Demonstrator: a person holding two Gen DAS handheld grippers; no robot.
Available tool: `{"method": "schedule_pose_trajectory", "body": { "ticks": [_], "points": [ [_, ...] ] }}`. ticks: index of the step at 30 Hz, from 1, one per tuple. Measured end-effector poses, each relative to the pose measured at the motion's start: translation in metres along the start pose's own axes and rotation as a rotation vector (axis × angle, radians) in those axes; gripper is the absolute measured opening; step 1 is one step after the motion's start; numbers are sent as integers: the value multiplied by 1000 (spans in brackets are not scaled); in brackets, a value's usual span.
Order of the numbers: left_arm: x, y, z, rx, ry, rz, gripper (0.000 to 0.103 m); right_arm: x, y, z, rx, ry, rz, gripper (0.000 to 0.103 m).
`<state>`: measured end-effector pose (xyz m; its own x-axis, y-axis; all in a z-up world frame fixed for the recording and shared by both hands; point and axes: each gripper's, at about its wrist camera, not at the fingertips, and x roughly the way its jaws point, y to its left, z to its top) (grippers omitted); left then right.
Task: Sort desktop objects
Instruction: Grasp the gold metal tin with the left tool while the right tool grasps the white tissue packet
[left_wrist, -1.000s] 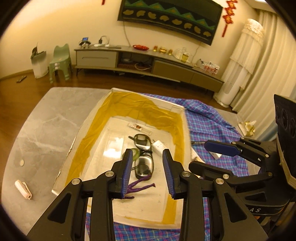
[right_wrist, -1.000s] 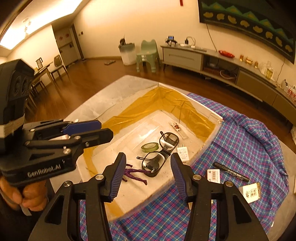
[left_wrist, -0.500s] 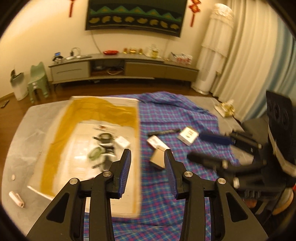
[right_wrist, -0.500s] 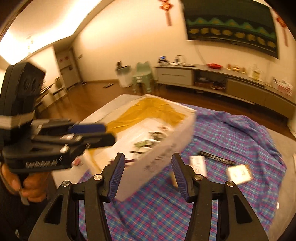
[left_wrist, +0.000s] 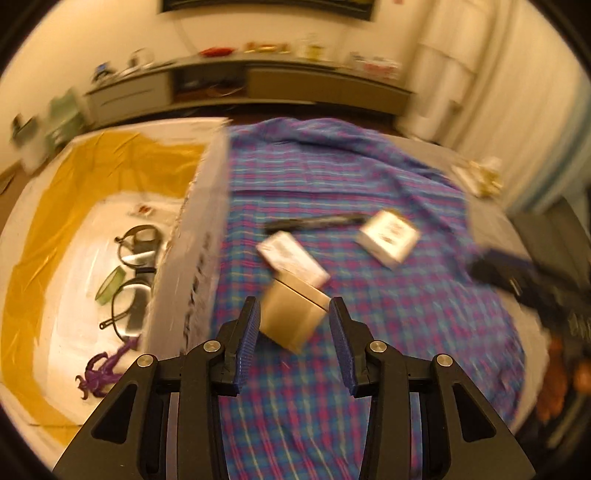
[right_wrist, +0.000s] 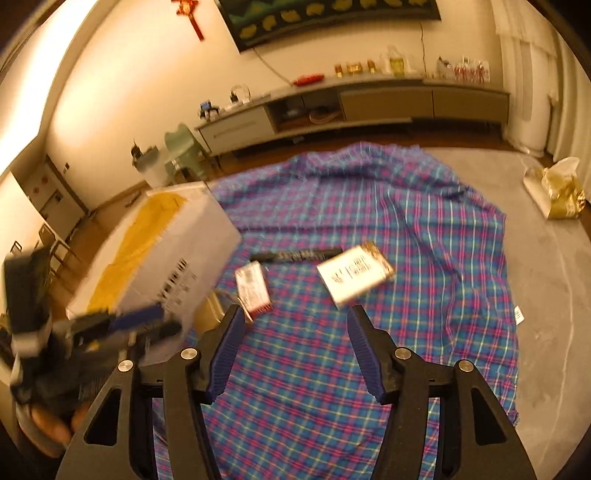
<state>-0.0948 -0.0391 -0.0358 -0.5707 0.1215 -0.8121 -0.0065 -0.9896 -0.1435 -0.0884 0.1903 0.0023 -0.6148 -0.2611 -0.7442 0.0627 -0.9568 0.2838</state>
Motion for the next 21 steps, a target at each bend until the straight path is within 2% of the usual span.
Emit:
{"method": "schedule_pose_trajectory", "body": {
  "ticks": [3, 5, 7, 9, 13, 18, 21],
  "points": [
    [19, 8, 4, -39, 5, 35, 41, 19, -6, -5, -40, 49, -40, 60],
    [24, 12, 1, -40, 5, 16, 41, 35, -10, -7, -67, 74, -60, 64],
    [33, 11, 0, -27, 37, 4, 43, 51, -16, -4, -82, 95, -94, 70],
    [34, 3, -2, 24, 30, -33, 47, 63, -19, 0, -93, 94, -105, 74],
    [41, -12, -3, 111, 27, -72, 54, 93, -36, 10, 21, 118, -96, 77],
    [50, -24, 0, 151, 38, -59, 55, 119, -57, 25, 219, 127, -103, 78],
    [55, -29, -4, 169, 55, -49, 55, 134, -60, 33, 230, 99, -182, 80]
  ]
}}
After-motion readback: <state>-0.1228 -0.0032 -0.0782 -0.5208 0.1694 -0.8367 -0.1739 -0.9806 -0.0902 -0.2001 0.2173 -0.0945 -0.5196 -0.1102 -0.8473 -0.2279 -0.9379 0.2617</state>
